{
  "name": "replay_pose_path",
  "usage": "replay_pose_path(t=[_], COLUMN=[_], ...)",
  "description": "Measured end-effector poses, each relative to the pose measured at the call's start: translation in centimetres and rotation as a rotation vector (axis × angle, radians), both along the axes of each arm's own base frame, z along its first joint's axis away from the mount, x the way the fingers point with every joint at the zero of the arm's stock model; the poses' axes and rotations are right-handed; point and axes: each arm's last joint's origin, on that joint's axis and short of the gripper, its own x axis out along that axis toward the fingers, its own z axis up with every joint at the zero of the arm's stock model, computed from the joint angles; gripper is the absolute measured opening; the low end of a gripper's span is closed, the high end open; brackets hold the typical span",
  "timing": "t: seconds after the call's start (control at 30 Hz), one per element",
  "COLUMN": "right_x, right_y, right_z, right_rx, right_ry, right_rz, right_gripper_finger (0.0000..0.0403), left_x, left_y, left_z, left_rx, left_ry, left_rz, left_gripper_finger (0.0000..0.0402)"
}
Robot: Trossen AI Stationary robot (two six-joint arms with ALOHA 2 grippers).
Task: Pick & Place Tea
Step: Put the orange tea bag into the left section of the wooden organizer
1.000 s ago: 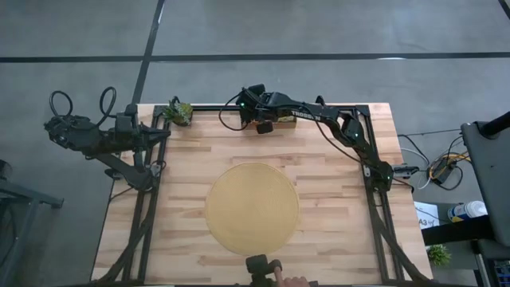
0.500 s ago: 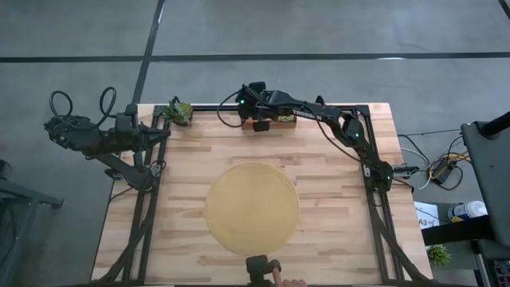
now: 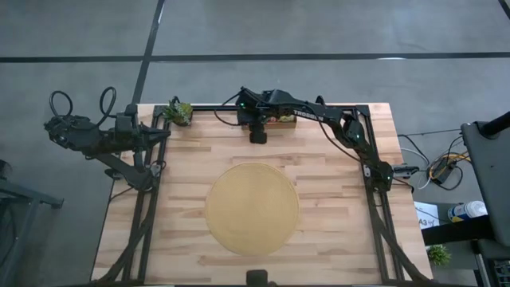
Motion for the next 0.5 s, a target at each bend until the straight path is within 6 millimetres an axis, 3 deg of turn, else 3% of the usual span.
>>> replay_pose_path(t=[0.13,0.33,0.5], right_x=[-0.05,-0.12,-0.21], right_y=[-0.11,-0.45,-0.37], right_z=[-0.06,-0.10,-0.06], right_rx=[0.024,0.015,0.039], right_ry=[-0.012,-0.013,-0.021], right_rz=[-0.041,-0.029,-0.084], right_gripper_finger=[0.0093,0.0017,0.0008], left_x=[0.00,0.01,0.97], left_y=[0.00,0.00,-0.45], left_z=[0.00,-0.01,-0.05], left_rx=[0.006,0.006,0.016], left_ry=[0.002,0.002,0.012], left_rz=[-0.001,-0.001,0.018], left_gripper_finger=[0.0000,0.0000,0.0000])
